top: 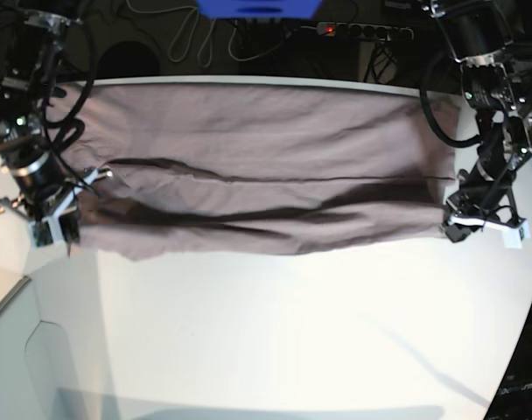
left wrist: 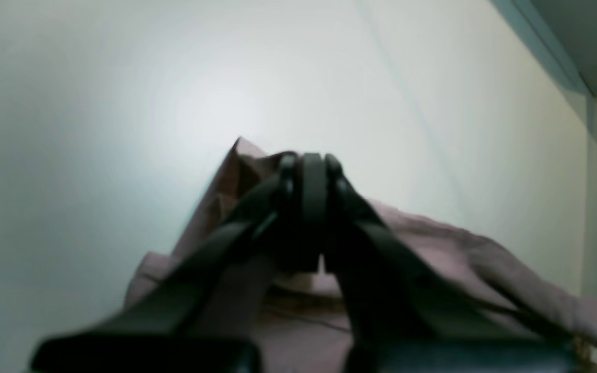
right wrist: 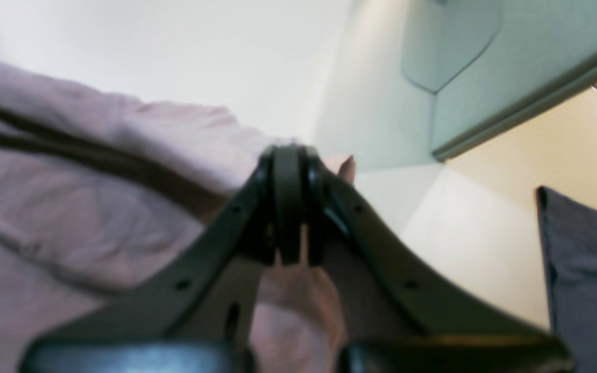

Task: Layout the t-shirt on the table in an organized manner, then fold the t-shirt properly
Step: 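Drag the shirt edge with both grippers back toward the collar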

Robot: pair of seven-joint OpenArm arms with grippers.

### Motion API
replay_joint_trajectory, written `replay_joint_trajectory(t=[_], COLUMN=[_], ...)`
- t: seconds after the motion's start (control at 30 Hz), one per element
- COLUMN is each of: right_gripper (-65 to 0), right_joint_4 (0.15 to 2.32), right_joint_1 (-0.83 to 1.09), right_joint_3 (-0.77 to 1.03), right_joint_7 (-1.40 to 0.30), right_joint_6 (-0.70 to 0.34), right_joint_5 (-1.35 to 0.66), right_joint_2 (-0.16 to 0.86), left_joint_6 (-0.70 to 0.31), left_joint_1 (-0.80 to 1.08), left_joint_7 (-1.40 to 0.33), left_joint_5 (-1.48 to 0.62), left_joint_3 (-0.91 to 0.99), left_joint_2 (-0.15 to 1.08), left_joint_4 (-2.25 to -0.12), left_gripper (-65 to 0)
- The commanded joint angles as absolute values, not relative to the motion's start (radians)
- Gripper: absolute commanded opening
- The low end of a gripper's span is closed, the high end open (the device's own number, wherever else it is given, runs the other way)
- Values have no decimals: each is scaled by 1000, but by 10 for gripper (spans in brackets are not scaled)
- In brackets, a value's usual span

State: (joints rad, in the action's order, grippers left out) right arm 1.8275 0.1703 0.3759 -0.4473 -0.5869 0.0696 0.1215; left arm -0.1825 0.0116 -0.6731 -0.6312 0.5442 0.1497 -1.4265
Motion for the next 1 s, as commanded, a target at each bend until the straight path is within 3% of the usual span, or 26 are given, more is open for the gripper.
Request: replay_joint_trajectory(t=[0.0, 0.5, 0.7, 0.97], right_gripper=[-650, -650, -650, -650], right_joint_4=[1862, 1893, 1883, 1891], right_joint_1=[188, 387, 435, 438], right_joint_3=[381, 499, 521, 651], right_joint_7=[-423, -420, -420, -420], right_joint_6=[-593, -601, -694, -698], right_joint_5=[54, -44, -44, -38], right_joint_2=[128, 130, 127, 38], left_joint_6=[-191, -193, -193, -194], left_joint_1=[13, 116, 159, 217], left_joint_7=[-651, -654, -653, -651], left_joint_5=[-653, -656, -656, -656], left_joint_3=[545, 616, 616, 616], left_joint_2=[162, 148, 145, 147], left_joint_4=[-1442, -1529, -1529, -1524], left_gripper=[-649, -649, -649, -649])
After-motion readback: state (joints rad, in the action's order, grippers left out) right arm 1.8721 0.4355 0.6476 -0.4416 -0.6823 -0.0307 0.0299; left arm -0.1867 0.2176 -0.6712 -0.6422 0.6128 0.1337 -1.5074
